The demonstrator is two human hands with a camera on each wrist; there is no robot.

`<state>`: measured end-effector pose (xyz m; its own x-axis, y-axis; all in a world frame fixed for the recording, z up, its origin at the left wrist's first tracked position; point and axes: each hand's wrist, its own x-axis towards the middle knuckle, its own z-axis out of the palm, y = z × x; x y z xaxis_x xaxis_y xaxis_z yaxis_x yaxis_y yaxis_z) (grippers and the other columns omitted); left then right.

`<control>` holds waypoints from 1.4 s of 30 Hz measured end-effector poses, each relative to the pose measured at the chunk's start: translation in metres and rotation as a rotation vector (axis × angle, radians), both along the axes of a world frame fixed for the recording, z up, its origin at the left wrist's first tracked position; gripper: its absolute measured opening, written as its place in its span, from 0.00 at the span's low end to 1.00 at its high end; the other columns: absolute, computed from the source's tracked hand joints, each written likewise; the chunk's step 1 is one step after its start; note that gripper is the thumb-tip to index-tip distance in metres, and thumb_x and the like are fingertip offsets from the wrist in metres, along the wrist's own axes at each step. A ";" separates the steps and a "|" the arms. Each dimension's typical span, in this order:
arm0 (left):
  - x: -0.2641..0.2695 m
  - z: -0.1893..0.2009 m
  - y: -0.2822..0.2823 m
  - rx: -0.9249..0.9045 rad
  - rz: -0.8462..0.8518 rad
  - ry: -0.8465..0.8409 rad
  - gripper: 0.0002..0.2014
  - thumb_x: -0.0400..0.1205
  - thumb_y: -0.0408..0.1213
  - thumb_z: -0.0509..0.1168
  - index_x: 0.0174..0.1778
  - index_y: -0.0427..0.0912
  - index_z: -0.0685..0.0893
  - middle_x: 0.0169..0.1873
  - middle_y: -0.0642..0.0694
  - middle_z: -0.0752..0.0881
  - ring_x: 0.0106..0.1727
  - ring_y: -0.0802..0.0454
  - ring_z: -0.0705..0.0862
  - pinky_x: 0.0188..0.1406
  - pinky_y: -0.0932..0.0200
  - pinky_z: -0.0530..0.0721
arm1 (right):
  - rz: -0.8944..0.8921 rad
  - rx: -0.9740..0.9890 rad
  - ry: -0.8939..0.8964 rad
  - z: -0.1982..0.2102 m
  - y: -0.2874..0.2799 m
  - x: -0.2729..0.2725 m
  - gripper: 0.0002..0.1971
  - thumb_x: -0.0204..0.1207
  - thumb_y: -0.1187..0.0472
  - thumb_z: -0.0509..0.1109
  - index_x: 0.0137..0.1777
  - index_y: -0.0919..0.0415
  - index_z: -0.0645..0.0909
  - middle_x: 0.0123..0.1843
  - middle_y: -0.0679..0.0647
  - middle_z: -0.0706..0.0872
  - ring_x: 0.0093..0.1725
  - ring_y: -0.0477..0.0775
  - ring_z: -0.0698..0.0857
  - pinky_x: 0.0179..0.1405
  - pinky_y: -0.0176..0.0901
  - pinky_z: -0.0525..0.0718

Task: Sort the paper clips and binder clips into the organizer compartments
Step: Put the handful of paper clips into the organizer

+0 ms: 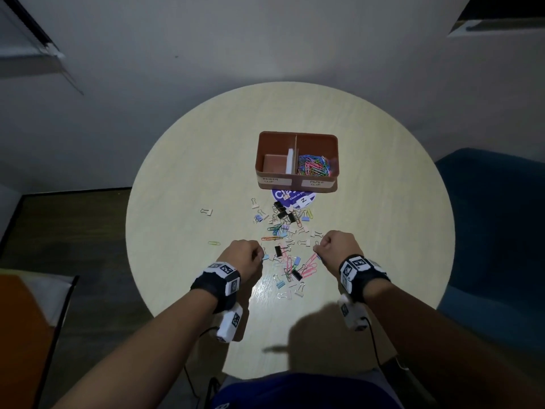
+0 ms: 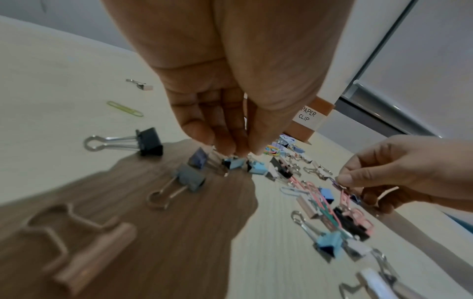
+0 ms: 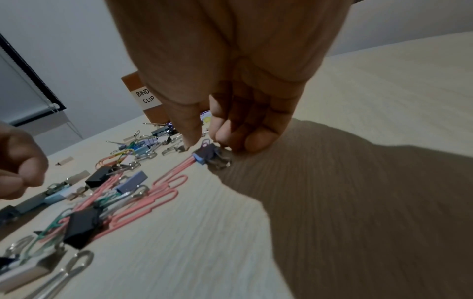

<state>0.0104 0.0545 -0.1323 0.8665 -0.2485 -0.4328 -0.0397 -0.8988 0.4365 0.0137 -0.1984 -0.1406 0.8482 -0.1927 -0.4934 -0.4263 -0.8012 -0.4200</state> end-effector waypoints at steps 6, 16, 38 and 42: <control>-0.008 -0.008 -0.011 0.039 -0.122 -0.054 0.08 0.83 0.41 0.61 0.50 0.49 0.86 0.45 0.48 0.85 0.49 0.47 0.84 0.45 0.56 0.82 | 0.027 -0.099 0.054 0.004 0.009 -0.003 0.09 0.73 0.66 0.64 0.39 0.66 0.86 0.38 0.62 0.91 0.40 0.64 0.89 0.36 0.44 0.87; -0.006 -0.013 -0.064 0.120 -0.450 -0.154 0.19 0.75 0.35 0.70 0.61 0.53 0.83 0.57 0.47 0.79 0.57 0.44 0.82 0.44 0.51 0.85 | 0.188 -0.147 0.057 -0.003 0.003 -0.019 0.07 0.74 0.64 0.67 0.52 0.59 0.80 0.53 0.59 0.86 0.52 0.61 0.85 0.43 0.44 0.80; -0.013 -0.021 -0.069 0.175 -0.507 -0.258 0.12 0.81 0.39 0.64 0.60 0.50 0.82 0.51 0.46 0.82 0.52 0.42 0.81 0.44 0.52 0.77 | 0.391 -0.195 -0.026 -0.001 0.002 -0.021 0.09 0.80 0.60 0.62 0.50 0.63 0.81 0.50 0.59 0.83 0.51 0.62 0.83 0.42 0.45 0.74; -0.013 -0.022 -0.065 0.214 -0.464 -0.194 0.12 0.81 0.39 0.65 0.60 0.46 0.80 0.50 0.44 0.84 0.52 0.42 0.82 0.45 0.52 0.77 | 0.236 0.004 -0.082 0.007 -0.001 -0.026 0.04 0.74 0.64 0.63 0.44 0.57 0.79 0.39 0.55 0.85 0.36 0.58 0.84 0.31 0.43 0.79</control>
